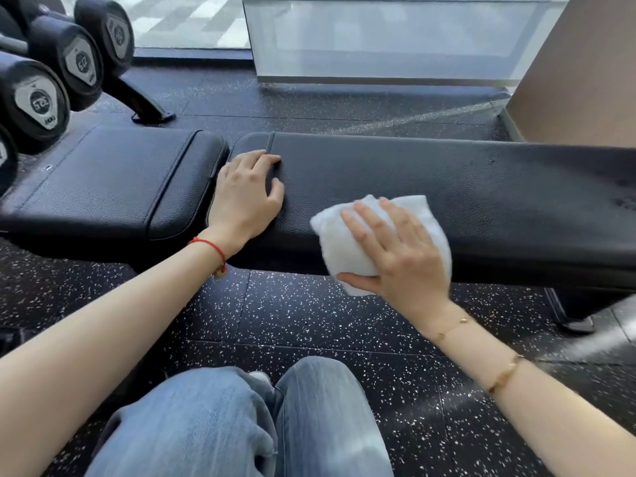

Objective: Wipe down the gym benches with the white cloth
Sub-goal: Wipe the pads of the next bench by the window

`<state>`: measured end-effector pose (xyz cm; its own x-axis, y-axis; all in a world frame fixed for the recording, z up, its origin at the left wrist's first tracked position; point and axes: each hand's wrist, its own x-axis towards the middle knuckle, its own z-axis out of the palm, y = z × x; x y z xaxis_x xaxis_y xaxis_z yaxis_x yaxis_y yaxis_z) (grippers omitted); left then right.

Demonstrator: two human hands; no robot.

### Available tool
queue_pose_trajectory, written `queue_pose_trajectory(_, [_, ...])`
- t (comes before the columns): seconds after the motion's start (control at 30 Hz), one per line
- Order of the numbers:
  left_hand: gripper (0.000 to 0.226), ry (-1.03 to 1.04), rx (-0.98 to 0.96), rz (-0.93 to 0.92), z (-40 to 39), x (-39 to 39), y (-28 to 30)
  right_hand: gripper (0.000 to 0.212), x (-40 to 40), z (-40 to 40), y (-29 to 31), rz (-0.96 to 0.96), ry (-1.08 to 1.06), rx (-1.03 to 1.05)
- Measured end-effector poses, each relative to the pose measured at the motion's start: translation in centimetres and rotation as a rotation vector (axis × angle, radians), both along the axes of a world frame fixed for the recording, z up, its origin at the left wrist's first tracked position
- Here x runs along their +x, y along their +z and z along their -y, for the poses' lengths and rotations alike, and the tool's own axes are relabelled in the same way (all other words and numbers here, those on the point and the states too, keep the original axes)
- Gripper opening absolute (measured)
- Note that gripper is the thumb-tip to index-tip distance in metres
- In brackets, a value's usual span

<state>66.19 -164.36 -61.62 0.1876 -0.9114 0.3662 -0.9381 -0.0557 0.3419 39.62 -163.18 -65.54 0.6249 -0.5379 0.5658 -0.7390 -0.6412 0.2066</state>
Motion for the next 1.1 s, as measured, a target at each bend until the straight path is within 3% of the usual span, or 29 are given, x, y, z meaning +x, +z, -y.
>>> queue_pose_trajectory(0.13, [0.043, -0.003, -0.004, -0.028, 0.0, 0.2, 0.0, 0.083, 4.8, -0.9, 0.3, 0.005, 0.028, 0.021])
queue_pose_trajectory(0.37, [0.043, 0.007, 0.009, 0.005, -0.1, 0.1, 0.2, 0.087, -1.4, -0.1, 0.0, 0.024, 0.006, -0.007])
queue_pose_trajectory(0.6, [0.042, 0.009, 0.002, -0.024, -0.3, 0.0, 0.4, 0.082, 3.1, -0.6, 0.3, -0.067, -0.006, -0.08])
queue_pose_trajectory(0.77, [0.043, -0.046, 0.015, -0.031, -0.6, 1.0, 0.1, 0.08, -1.3, -0.3, 0.2, -0.031, 0.032, -0.103])
queue_pose_trajectory(0.93, [0.044, -0.026, 0.018, 0.02, -0.3, 0.3, 0.4, 0.09, -6.6, -0.2, 1.1, 0.056, -0.16, 0.044])
queue_pose_trajectory(1.1, [0.043, -0.035, 0.016, 0.039, -0.2, 0.2, 0.3, 0.087, 2.9, -0.5, 3.2, 0.111, -0.247, 0.335])
